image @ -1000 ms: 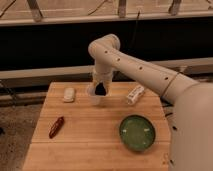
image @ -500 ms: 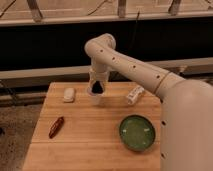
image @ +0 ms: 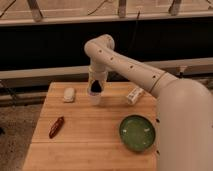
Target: Place the eraser in the ceramic cup
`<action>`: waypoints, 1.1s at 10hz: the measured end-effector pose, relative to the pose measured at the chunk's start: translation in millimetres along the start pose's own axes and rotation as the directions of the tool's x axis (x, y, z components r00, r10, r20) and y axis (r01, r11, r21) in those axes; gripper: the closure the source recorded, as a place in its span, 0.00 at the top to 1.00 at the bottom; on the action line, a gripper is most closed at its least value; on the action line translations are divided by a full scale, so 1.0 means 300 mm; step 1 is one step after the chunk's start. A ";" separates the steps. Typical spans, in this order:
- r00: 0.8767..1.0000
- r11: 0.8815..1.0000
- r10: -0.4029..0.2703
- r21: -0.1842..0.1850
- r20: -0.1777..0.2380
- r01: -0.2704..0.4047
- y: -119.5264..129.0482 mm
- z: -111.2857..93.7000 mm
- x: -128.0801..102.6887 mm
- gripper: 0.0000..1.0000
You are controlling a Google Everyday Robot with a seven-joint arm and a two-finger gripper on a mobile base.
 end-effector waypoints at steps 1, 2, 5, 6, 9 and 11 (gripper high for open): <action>1.000 1.000 -0.001 0.004 -0.002 0.001 -0.005 0.004 0.008 0.05; 1.000 1.000 -0.001 0.006 -0.004 0.001 -0.006 0.006 0.013 0.05; 1.000 1.000 -0.008 0.012 -0.005 0.009 -0.020 0.016 0.022 0.05; 1.000 1.000 -0.011 0.014 -0.008 0.011 -0.025 0.021 0.027 0.05; 1.000 1.000 -0.011 0.018 -0.009 0.011 -0.024 0.031 0.032 0.05; 1.000 1.000 -0.011 0.019 -0.010 0.011 -0.022 0.038 0.035 0.05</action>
